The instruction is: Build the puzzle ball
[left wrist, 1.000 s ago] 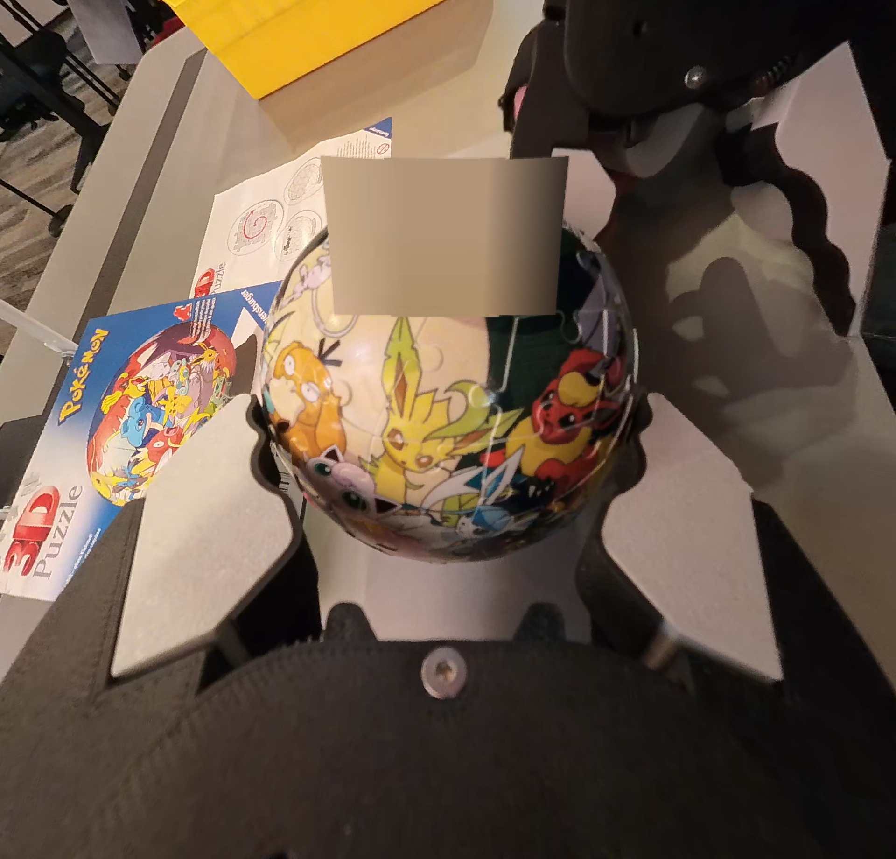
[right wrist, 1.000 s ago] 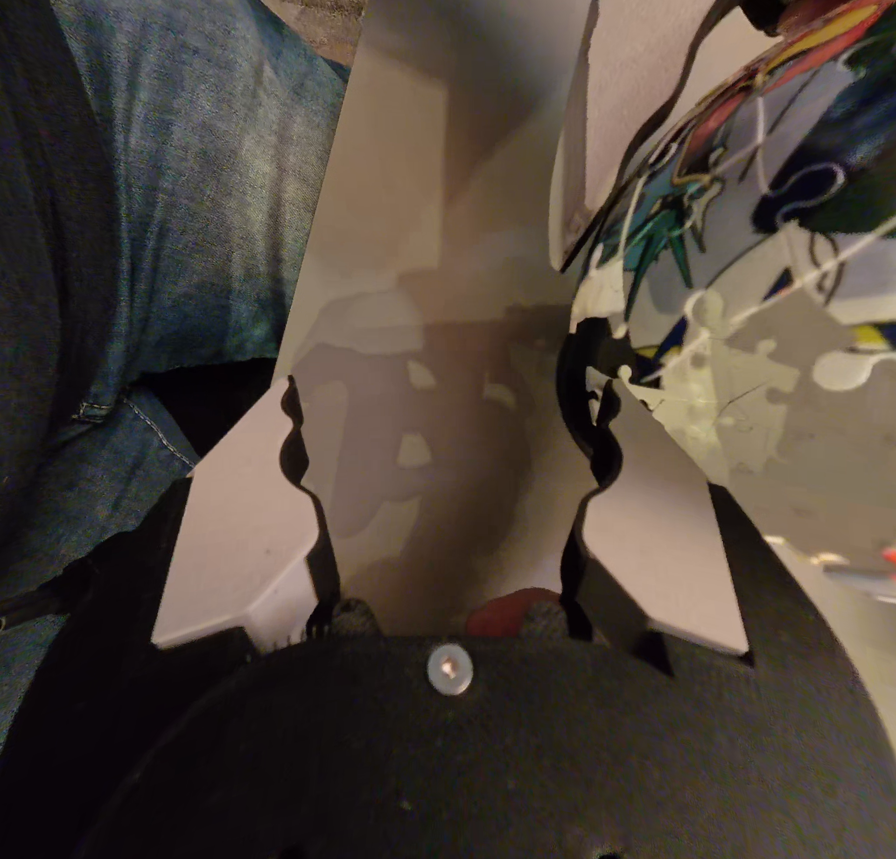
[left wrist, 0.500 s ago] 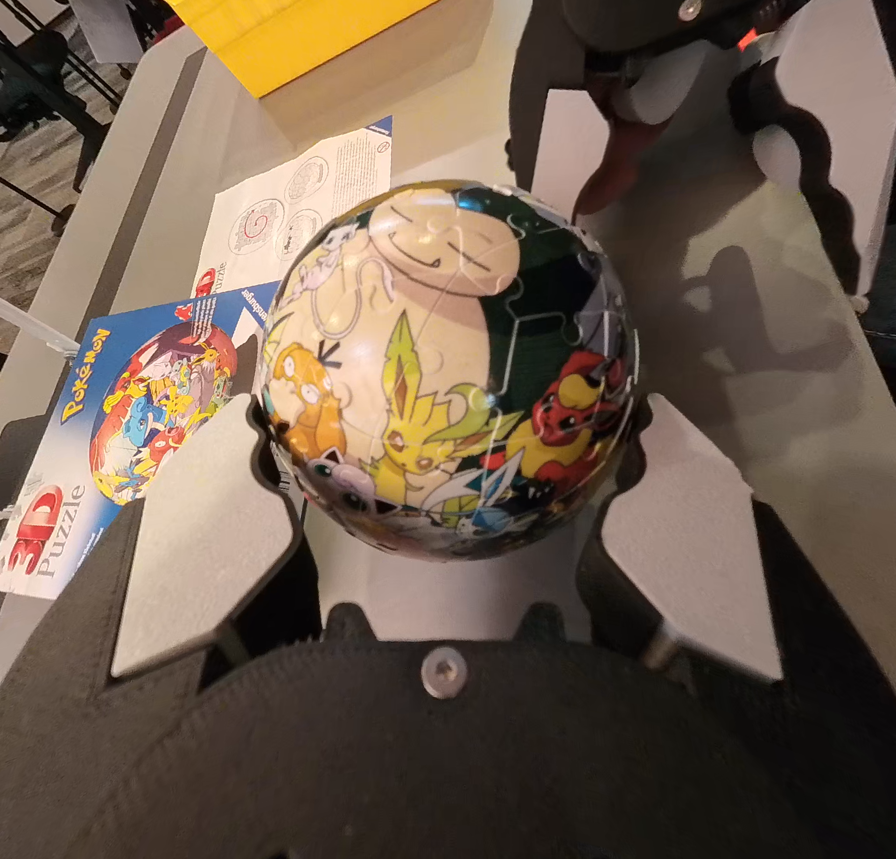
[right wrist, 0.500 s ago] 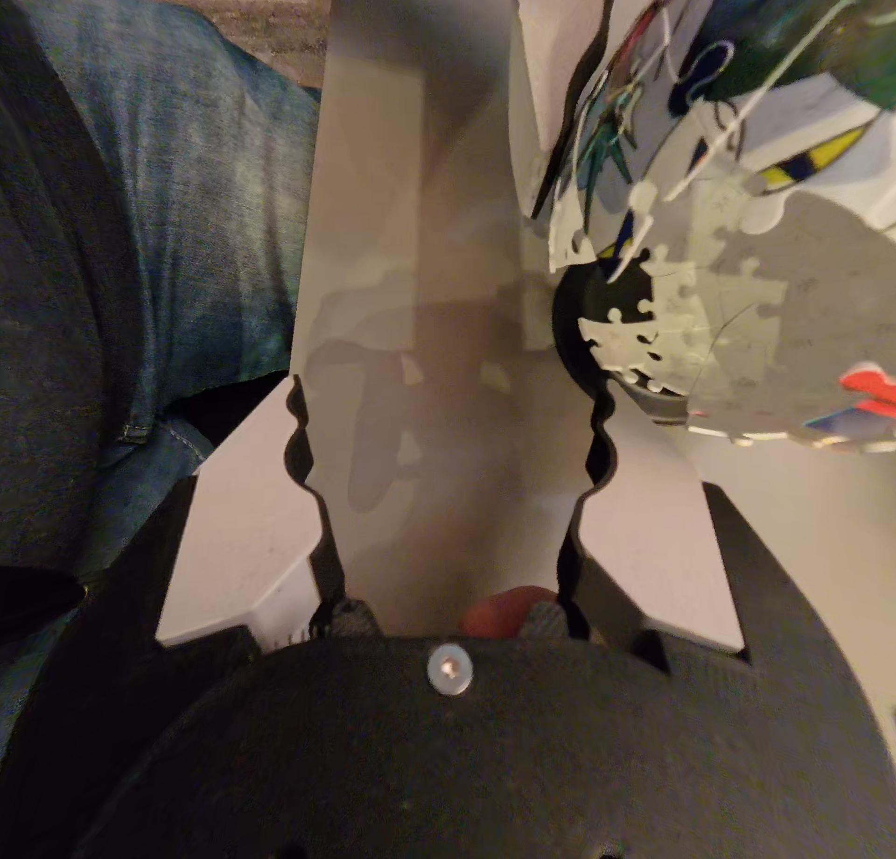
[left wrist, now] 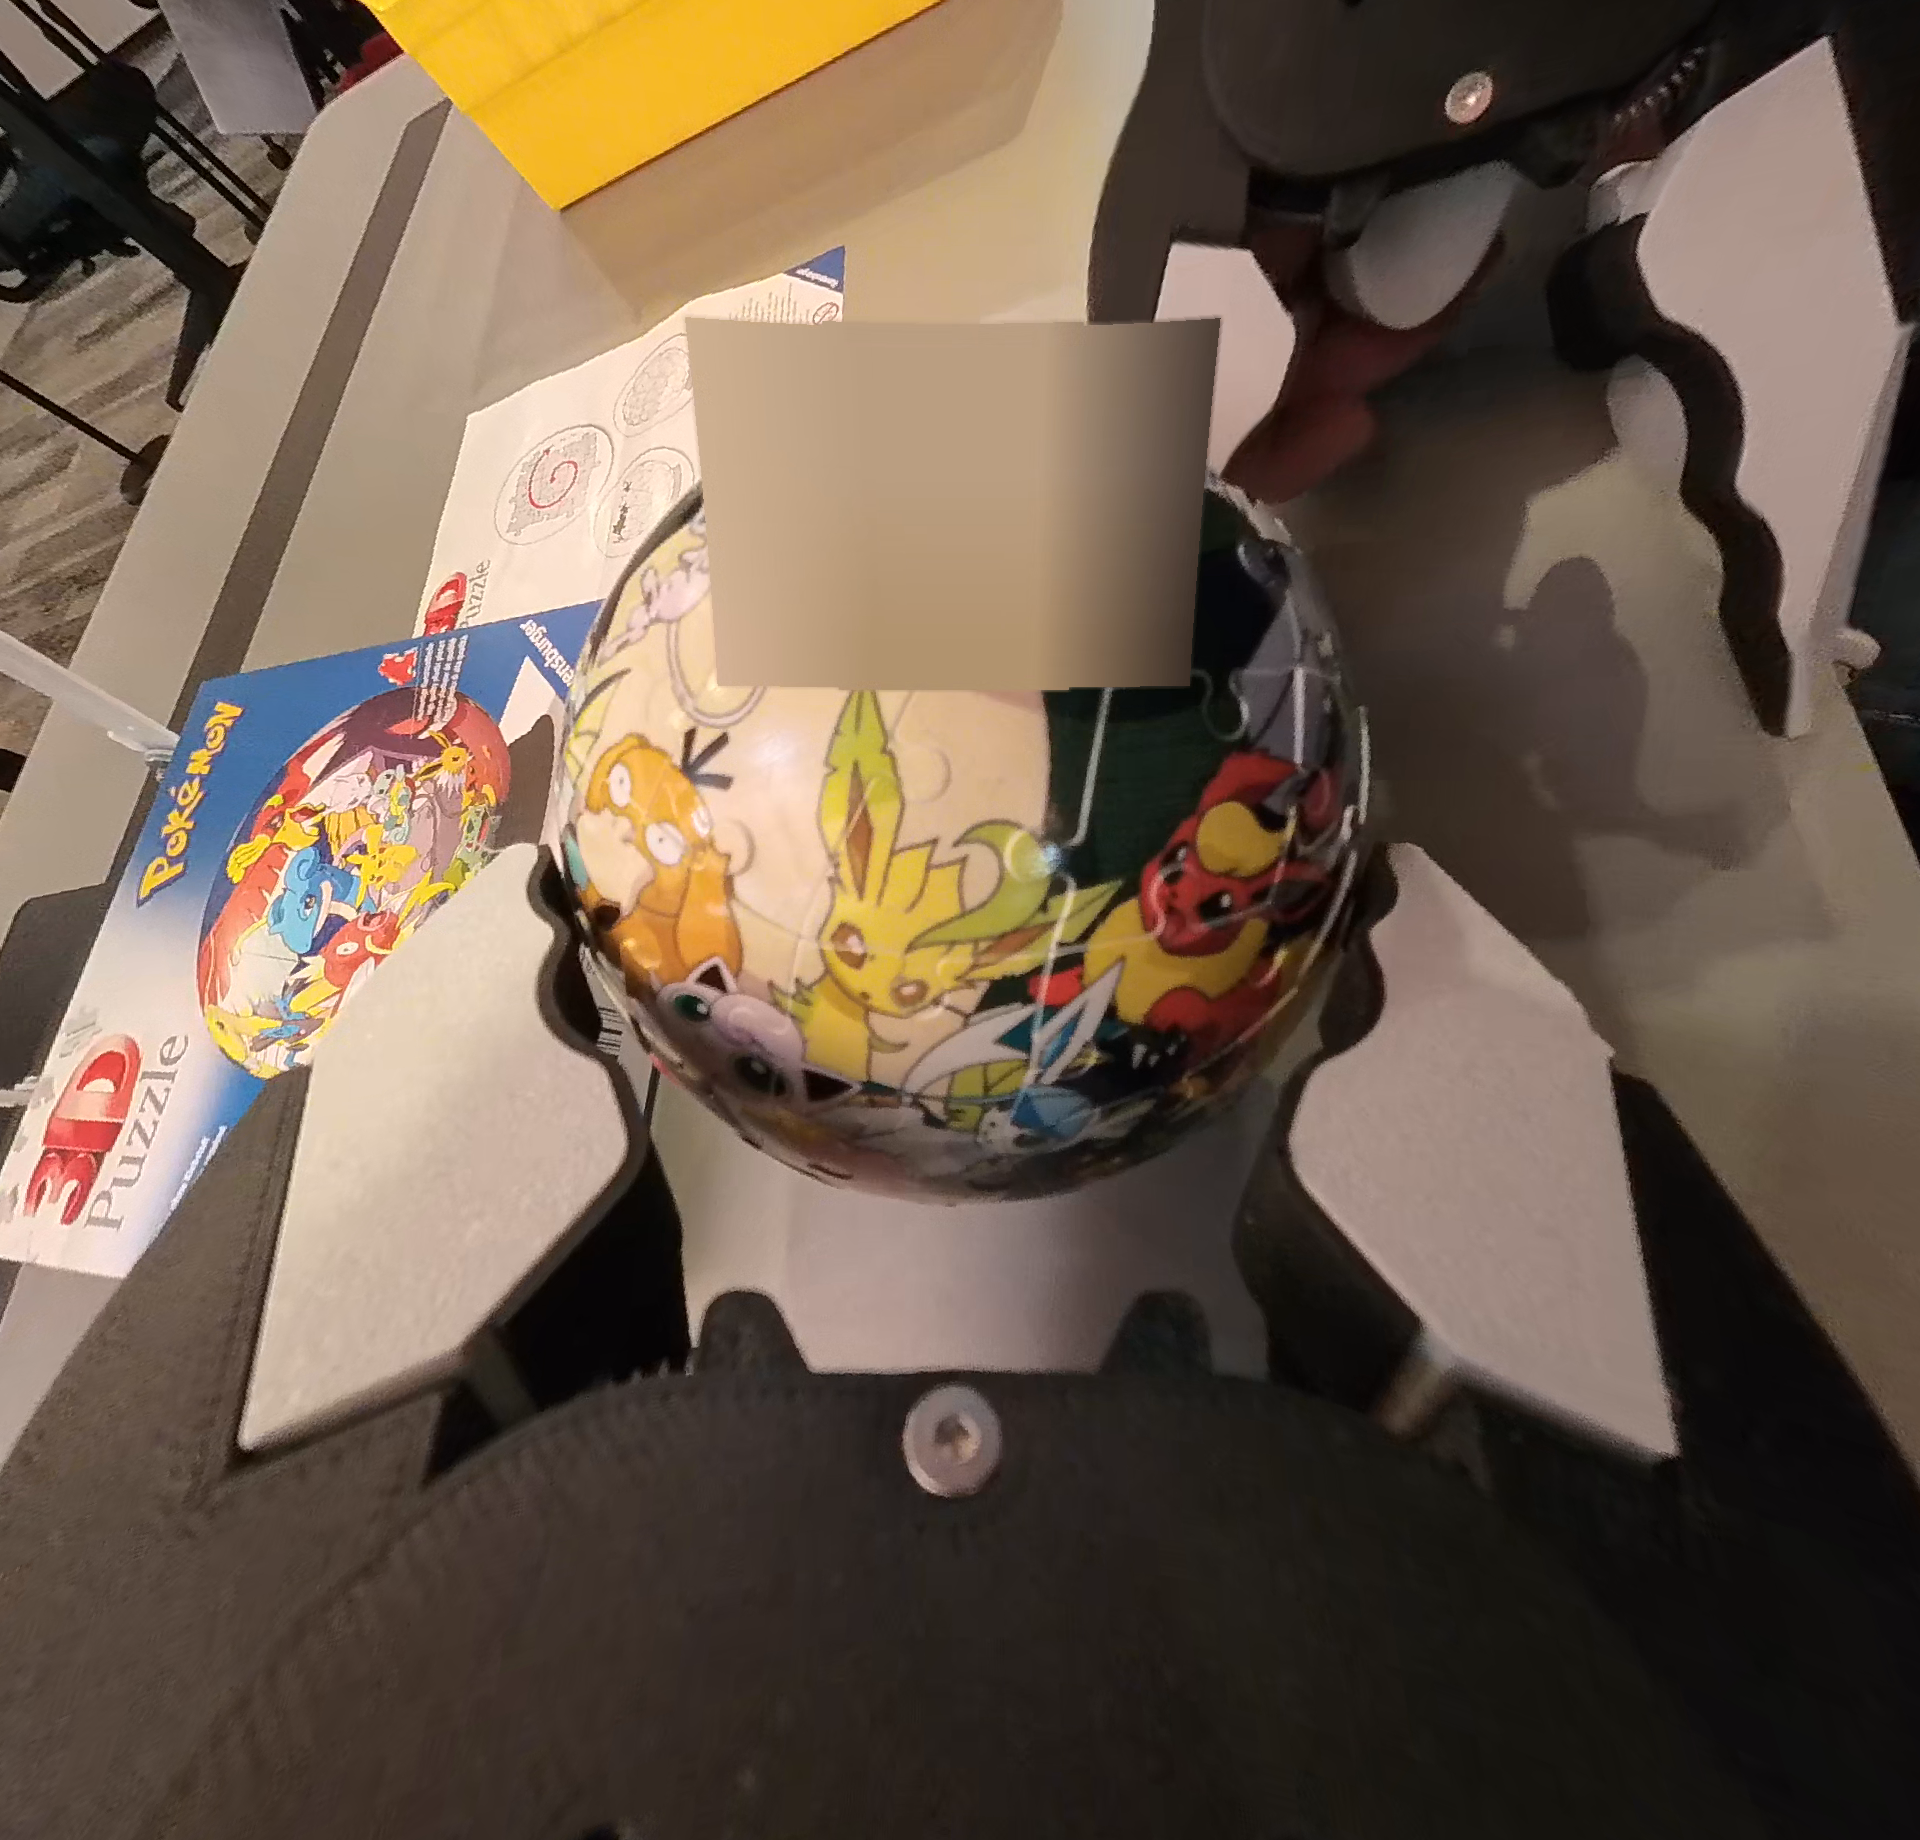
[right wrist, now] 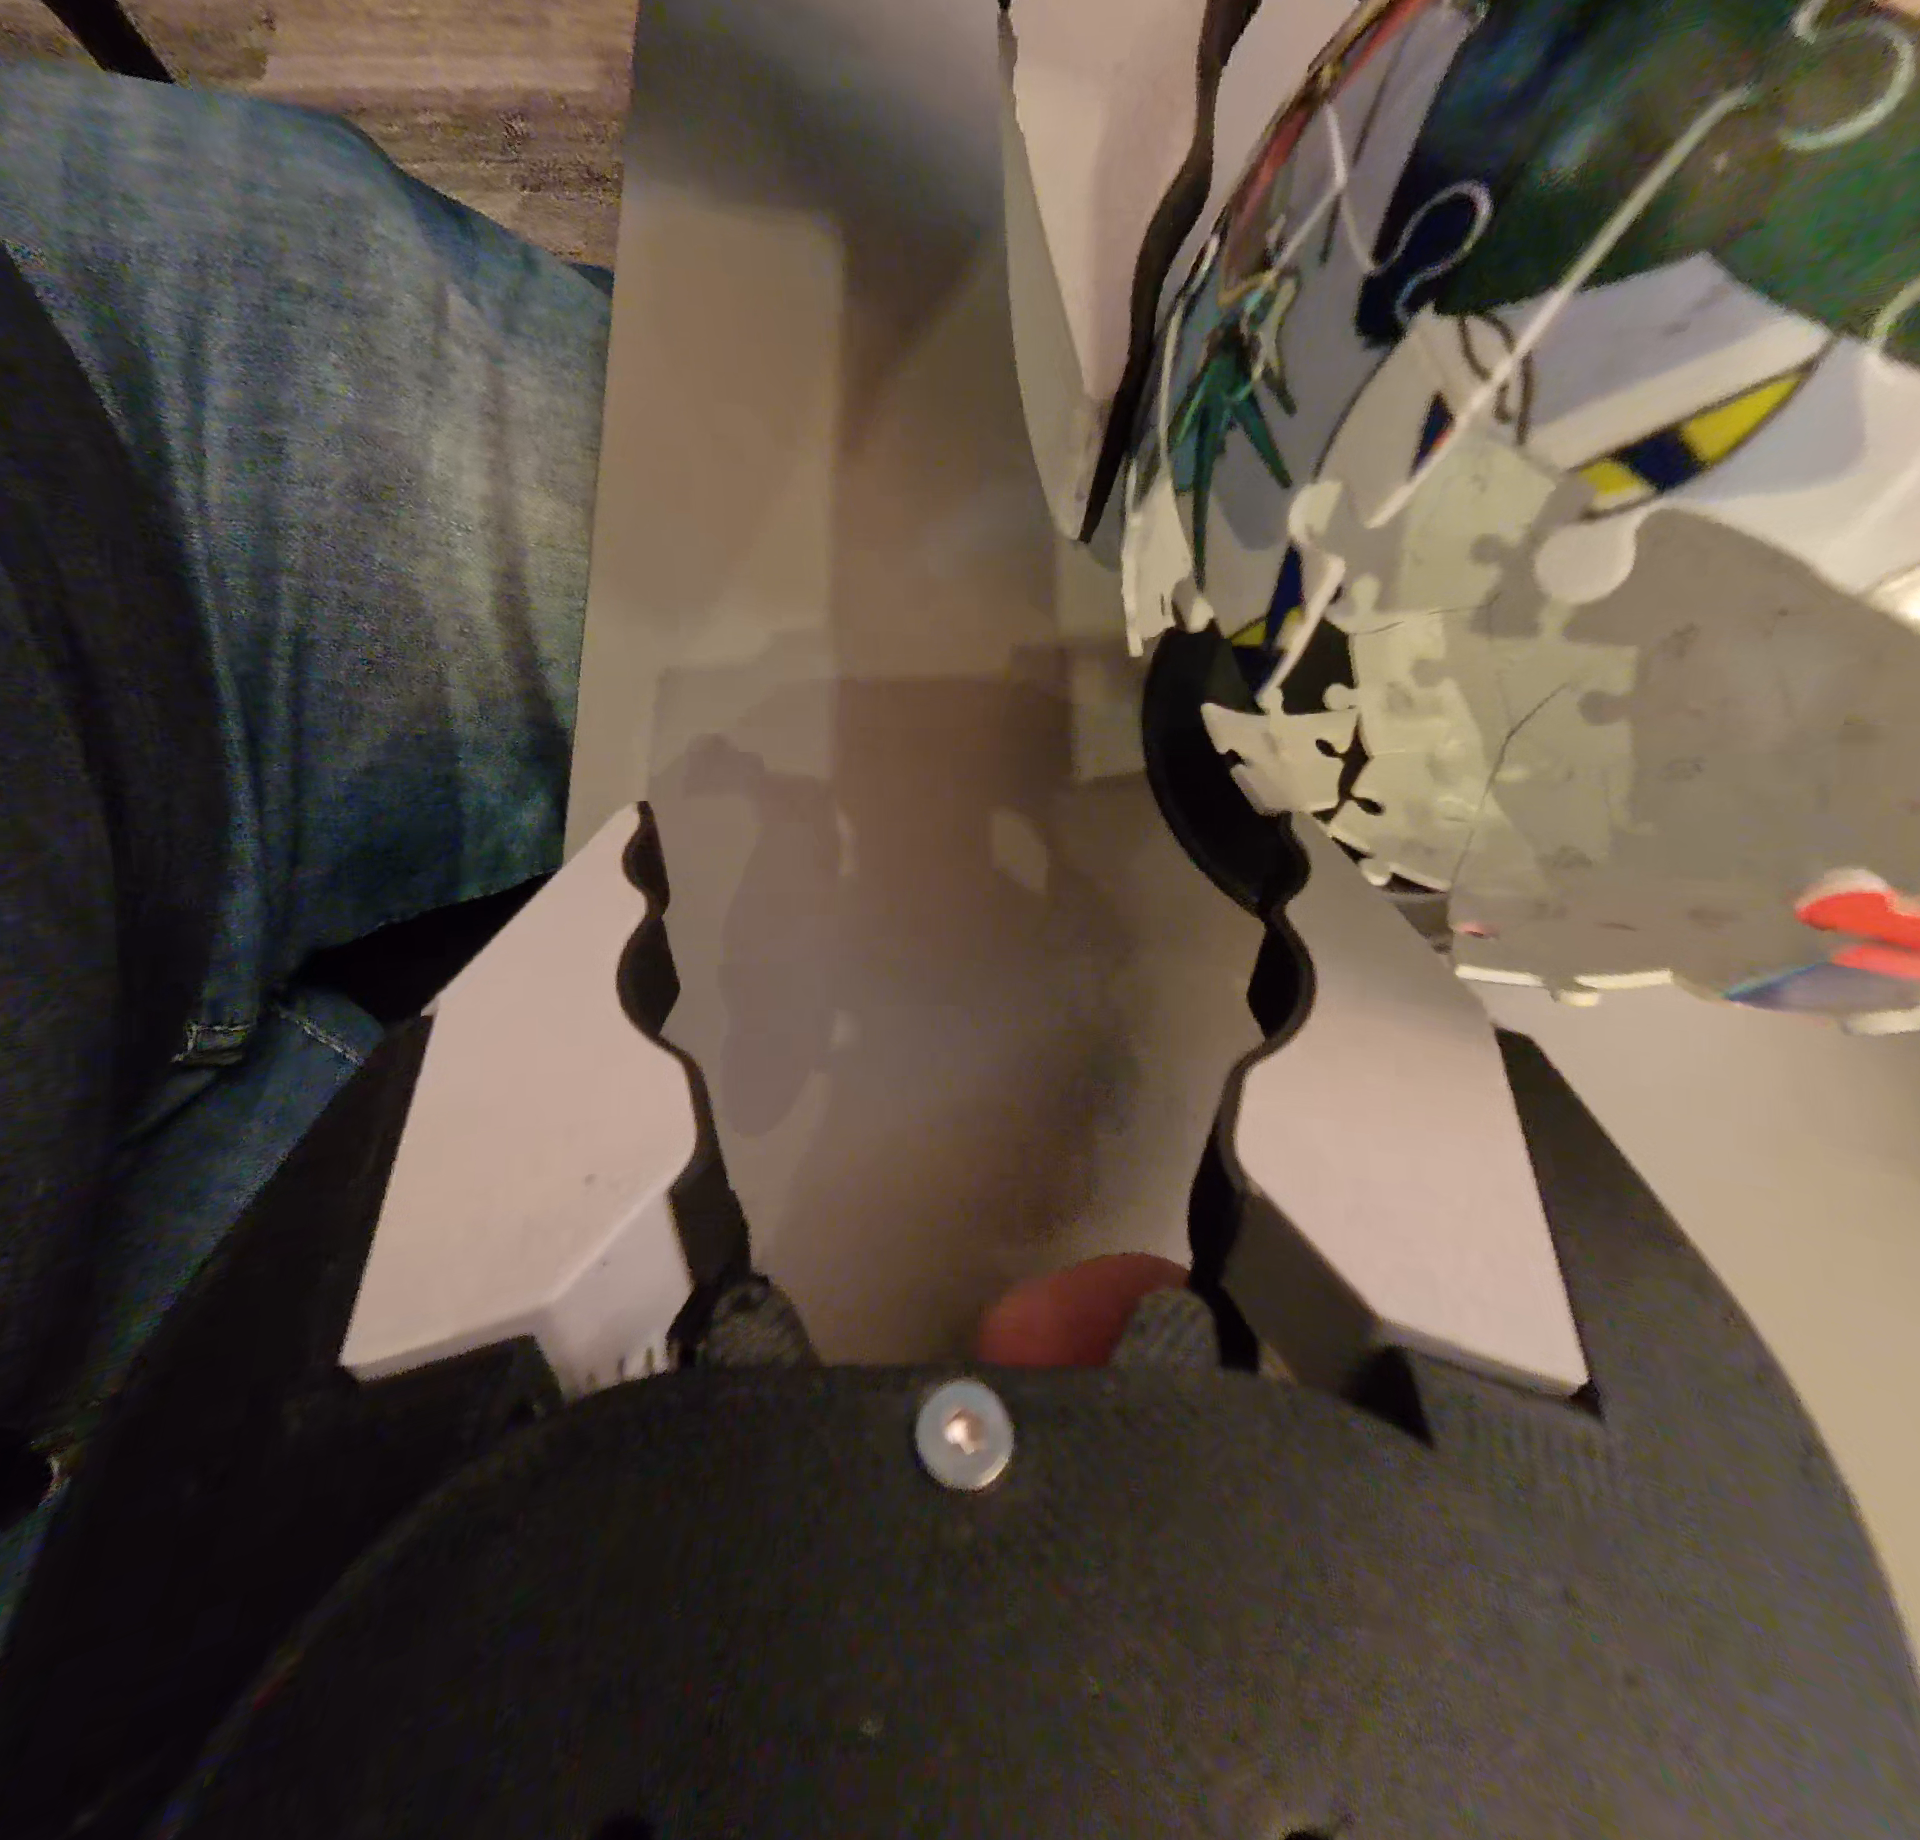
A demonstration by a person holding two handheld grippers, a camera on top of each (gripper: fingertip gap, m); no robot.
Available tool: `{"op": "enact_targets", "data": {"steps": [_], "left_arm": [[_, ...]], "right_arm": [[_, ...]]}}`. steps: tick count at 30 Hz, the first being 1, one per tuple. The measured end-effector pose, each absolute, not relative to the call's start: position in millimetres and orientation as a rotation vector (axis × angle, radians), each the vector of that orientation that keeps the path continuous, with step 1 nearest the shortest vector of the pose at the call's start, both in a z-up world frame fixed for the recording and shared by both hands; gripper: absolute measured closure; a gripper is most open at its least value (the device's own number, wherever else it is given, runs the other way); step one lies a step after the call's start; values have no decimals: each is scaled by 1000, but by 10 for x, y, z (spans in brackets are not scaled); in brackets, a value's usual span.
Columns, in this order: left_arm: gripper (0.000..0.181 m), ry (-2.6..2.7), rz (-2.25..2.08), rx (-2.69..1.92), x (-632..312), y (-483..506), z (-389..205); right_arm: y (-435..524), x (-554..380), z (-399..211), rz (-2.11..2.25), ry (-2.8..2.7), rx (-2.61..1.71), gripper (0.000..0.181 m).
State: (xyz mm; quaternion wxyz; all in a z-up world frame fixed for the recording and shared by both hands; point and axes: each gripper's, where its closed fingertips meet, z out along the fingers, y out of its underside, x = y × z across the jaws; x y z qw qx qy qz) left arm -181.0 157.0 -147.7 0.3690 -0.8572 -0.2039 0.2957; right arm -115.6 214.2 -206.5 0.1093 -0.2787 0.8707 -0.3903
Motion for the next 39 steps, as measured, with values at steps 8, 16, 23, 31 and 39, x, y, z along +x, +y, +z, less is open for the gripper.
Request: {"op": "enact_targets", "data": {"steps": [8, 16, 23, 31, 39], "left_arm": [[46, -529, 762, -2201, -1804, 1549, -1476], [46, -534, 768, -2199, -1804, 1547, -1474], [46, -539, 768, -2198, -1801, 1550, -1472], [46, -543, 767, -2195, -1794, 1550, -1473], [46, -541, 767, -2197, -1793, 1553, -1472]], "right_arm": [[2146, -1090, -2052, -1152, 2531, -849, 71], [2127, -1127, -2077, -1154, 2568, -827, 66], [2123, -1153, -2086, -1163, 2590, -815, 61], [2156, -1140, -2044, -1191, 2597, -852, 72], [2068, -1487, -1907, -1352, 2676, -1036, 137]]}}
